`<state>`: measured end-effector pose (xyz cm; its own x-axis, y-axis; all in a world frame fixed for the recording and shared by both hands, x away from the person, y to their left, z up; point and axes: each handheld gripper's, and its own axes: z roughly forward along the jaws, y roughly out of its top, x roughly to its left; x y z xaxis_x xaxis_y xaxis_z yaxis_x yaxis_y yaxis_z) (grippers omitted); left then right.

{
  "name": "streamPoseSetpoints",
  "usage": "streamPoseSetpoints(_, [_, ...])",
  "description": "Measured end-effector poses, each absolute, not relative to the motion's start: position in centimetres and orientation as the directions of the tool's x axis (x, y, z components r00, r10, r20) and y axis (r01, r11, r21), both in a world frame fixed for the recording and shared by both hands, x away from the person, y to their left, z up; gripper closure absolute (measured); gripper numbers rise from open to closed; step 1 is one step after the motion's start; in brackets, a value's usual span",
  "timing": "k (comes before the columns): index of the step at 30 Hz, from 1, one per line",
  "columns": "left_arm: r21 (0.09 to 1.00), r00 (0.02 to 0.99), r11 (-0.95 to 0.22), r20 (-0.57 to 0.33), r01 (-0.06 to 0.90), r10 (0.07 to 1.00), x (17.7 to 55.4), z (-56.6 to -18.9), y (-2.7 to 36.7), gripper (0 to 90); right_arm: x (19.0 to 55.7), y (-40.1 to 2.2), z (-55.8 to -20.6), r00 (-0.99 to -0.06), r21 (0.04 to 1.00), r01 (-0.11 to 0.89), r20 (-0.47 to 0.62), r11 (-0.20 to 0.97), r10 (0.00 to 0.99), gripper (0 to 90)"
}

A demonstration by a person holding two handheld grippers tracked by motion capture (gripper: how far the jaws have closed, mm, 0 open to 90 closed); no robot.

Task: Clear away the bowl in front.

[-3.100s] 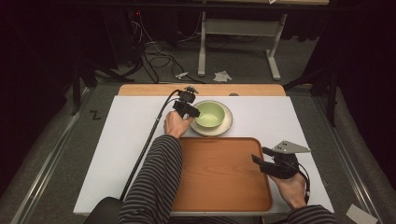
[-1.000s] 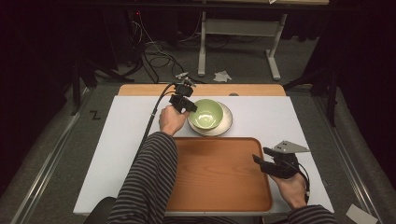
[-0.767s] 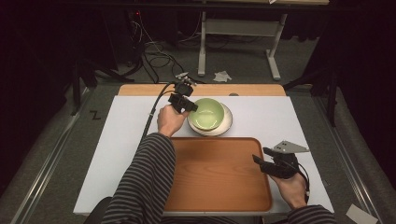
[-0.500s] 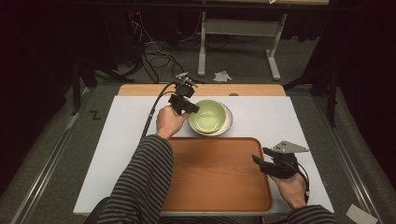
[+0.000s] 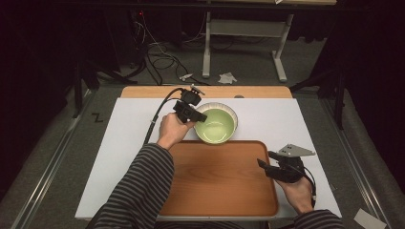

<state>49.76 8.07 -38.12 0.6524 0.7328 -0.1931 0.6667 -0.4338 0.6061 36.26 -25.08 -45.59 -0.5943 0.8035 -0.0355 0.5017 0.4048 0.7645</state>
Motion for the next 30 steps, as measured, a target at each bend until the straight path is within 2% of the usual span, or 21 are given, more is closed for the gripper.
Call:
streamPoseSetpoints(23, [0.612,0.698,-0.466,-0.208,0.639,0.685,46.5,-37.5,8.9,84.8,36.2,-25.0,-45.6,-0.597,0.761,0.503,-0.036,0.409,0.802,48.2])
streamPoseSetpoints(30, [0.619,0.704,-0.453,-0.242,0.642,0.667,45.4,-37.7,9.3,84.8,36.2,-24.9,-45.6,-0.598,0.758,0.507,-0.034,0.41,0.801,48.2])
